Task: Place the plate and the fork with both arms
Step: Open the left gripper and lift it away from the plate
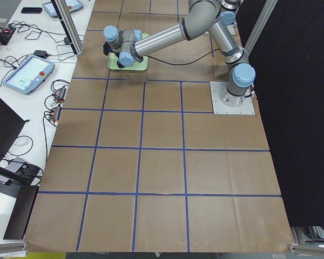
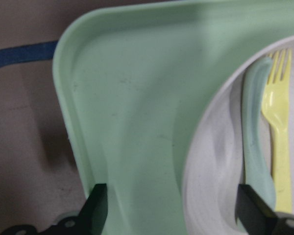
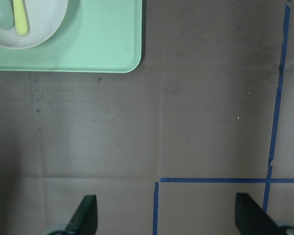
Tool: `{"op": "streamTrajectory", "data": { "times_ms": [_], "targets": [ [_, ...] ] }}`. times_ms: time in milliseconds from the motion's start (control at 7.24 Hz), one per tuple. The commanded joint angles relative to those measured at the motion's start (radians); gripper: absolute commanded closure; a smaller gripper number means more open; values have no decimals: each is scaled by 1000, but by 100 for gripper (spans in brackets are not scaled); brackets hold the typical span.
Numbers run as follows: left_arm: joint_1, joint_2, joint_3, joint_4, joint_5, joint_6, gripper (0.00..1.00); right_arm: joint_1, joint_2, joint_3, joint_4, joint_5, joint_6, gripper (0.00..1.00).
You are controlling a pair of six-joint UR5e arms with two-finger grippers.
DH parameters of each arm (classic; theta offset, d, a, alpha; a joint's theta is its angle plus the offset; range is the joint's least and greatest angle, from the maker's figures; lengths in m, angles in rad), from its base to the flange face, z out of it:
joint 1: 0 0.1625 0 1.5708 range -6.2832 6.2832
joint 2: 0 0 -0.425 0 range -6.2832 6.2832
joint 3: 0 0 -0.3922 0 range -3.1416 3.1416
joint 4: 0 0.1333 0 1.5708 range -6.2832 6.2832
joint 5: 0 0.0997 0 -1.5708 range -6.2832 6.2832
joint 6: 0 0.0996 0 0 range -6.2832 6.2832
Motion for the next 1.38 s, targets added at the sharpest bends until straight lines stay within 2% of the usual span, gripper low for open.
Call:
{"op": "streamTrajectory", "data": {
  "times_ms": [0, 276, 414, 829, 1105, 1243],
  "targets": [
    [4, 134, -27, -96, 147, 12, 1, -2, 4, -1, -2, -5, -1, 0],
    [25, 333, -47, -359, 235, 14, 1, -4, 6, -4, -2, -12, -1, 0],
    [25, 434, -70, -462, 325, -1, 1, -4, 6, -7, -5, -10, 0, 0],
    [25, 664, -154, -599, 335, -99, 1, -1, 46, -20, -8, 2, 14, 0],
    [28, 696, -154, -629, 320, -86, 1, 21, 127, -74, -40, 5, 25, 0],
    [27, 697, -157, -630, 332, -84, 1, 68, 176, -109, -51, 2, 29, 0]
  ]
}}
